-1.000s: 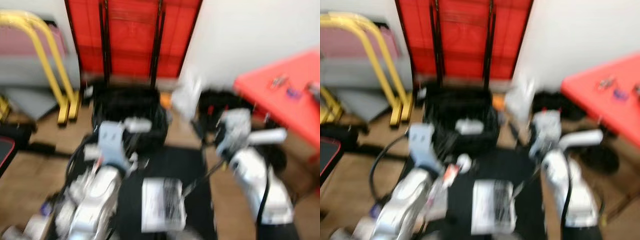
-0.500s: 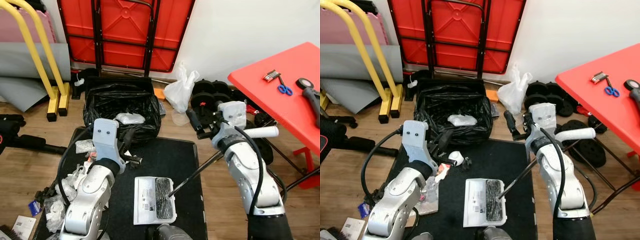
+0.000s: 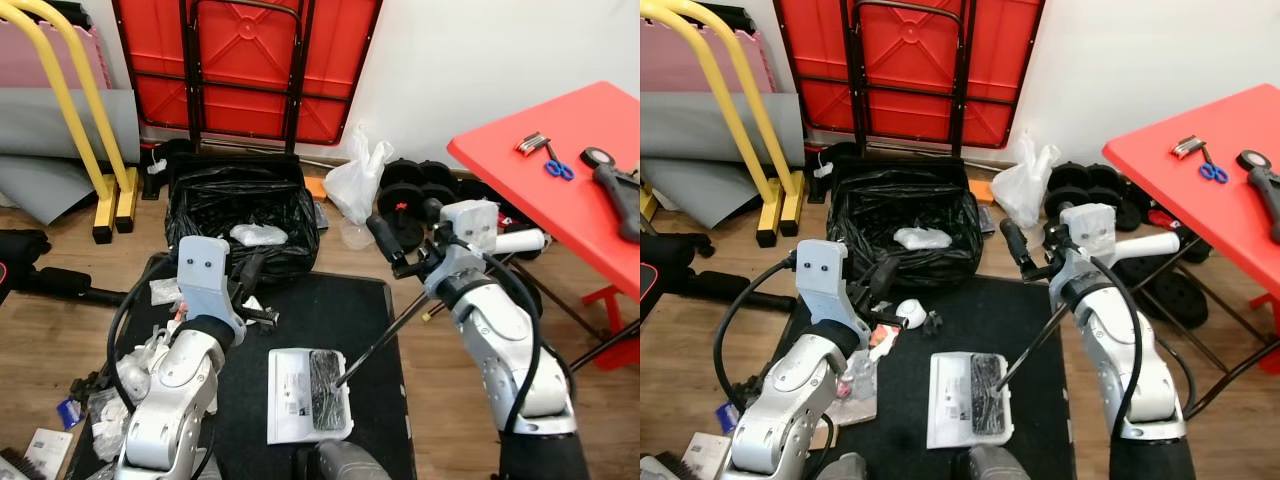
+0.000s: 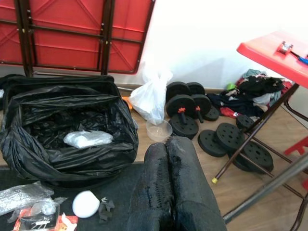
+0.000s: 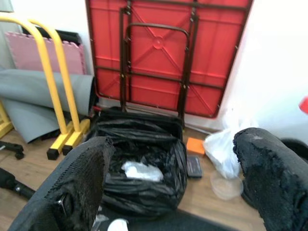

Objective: Sweep floor

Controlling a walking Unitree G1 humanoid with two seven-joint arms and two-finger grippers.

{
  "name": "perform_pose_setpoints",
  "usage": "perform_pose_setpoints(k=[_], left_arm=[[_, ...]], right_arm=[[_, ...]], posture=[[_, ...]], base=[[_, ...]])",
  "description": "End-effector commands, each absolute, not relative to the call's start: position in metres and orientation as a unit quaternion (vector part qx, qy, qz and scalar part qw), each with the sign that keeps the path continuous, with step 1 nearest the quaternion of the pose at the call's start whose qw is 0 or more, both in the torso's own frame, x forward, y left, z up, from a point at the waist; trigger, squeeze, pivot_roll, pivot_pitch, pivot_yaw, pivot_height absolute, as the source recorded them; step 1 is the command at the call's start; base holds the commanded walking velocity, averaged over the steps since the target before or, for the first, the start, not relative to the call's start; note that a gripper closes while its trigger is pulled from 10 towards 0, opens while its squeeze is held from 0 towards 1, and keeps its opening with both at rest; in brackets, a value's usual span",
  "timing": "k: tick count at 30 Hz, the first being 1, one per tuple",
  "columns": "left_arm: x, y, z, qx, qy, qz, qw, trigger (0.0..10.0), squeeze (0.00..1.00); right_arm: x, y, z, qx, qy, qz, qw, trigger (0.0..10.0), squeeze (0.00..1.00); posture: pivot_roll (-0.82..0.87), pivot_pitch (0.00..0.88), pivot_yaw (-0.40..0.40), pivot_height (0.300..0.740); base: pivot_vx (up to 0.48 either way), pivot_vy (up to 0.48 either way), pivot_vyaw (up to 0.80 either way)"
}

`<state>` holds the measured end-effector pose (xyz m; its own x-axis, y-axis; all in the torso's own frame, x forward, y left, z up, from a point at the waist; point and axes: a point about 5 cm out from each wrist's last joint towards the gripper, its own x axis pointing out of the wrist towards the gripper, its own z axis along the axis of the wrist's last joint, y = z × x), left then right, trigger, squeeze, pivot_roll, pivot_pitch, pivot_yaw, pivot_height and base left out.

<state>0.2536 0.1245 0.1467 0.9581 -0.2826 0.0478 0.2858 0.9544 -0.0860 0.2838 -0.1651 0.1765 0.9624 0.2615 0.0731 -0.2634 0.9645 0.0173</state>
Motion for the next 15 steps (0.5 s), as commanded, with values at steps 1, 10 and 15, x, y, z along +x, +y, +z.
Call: perform_pose_setpoints(k=[1,10,15], left_arm=[[0.252,0.121,0.148,-0.044,-0.021,-0.151,0.987,10.0,0.0],[0.253,0.121,0.145,-0.029,-0.007,-0.154,0.988,10.0,0.0],[0.252,0.123,0.145,-0.018,-0.004,-0.157,0.987,10.0,0.0]], right_arm=[[0.282,-0.175,0.17,0.014,-0.016,0.118,0.993,10.0,0.0],[0.278,-0.181,0.161,0.009,-0.001,0.1,0.995,10.0,0.0],[0.277,-0.187,0.159,0.007,0.005,0.088,0.996,10.0,0.0]], posture=[[-0.13,0.169,-0.187,0.665],[-0.13,0.185,-0.161,0.64],[-0.12,0.201,-0.152,0.625]], base=[[0.0,0.0,0.0],[0.0,0.0,0.0],[0.0,0.0,0.0]])
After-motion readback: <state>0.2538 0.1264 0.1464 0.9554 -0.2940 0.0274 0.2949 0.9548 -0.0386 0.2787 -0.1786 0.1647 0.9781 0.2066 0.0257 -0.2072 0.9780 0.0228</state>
